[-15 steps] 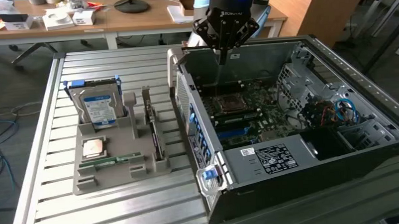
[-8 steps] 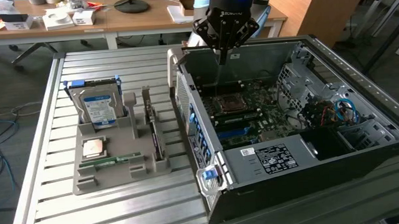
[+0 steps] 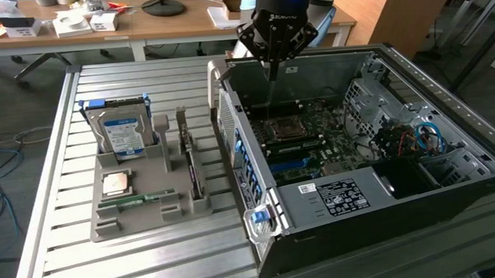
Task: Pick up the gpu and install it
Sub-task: 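Reach for the gpu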
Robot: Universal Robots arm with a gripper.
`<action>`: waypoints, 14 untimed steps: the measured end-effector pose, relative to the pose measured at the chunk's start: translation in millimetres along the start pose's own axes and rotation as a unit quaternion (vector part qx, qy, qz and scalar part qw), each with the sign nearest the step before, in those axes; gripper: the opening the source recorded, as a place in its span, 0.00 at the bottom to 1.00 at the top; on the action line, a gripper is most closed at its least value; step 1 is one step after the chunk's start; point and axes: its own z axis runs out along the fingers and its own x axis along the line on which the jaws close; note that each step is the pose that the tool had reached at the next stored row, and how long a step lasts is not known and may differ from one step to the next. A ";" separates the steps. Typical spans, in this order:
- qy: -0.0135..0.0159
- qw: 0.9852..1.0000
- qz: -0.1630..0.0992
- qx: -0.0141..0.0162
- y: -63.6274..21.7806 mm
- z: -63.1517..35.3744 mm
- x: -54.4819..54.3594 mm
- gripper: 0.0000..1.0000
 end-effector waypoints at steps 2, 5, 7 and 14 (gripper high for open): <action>0.000 1.000 0.000 0.000 -0.4 -0.1 4.8 0.11; 0.000 1.000 0.000 0.000 -0.9 -0.1 11.5 0.11; 0.000 1.000 0.000 0.000 -1.2 -0.1 15.9 0.11; 0.000 1.000 0.000 0.000 -2.4 0.3 32.7 0.11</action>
